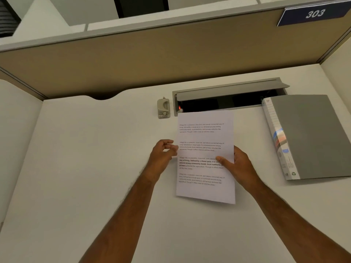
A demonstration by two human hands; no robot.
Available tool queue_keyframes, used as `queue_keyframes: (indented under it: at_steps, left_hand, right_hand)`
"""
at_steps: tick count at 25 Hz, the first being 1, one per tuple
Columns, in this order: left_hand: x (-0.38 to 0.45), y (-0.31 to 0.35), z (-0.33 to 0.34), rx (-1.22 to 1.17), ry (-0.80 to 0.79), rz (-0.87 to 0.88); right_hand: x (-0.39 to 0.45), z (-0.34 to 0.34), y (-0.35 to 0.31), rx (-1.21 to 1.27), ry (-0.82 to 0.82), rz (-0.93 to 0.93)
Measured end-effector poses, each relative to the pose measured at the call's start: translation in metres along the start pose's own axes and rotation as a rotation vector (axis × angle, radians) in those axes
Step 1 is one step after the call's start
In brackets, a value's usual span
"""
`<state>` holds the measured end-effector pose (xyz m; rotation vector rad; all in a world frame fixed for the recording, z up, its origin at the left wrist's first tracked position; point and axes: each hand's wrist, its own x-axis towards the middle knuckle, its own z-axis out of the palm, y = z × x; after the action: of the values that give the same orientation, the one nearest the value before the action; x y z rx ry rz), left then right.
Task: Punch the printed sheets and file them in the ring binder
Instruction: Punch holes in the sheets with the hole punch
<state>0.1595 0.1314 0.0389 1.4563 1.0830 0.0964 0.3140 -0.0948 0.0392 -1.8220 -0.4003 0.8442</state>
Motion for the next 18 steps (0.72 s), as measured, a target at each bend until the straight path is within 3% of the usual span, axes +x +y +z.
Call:
queue_keyframes:
  at_steps: [10, 18]
  left_hand:
    - [0.091, 0.044, -0.020, 0.028, 0.245, 0.047]
    - [0.154, 0.057, -0.017, 0.206, 0.279, 0.013]
  right_hand:
    - [0.035, -0.001, 0.018, -0.050, -0.039, 0.079]
    - [0.050, 0.004, 0.023, -0.025, -0.045, 0.105]
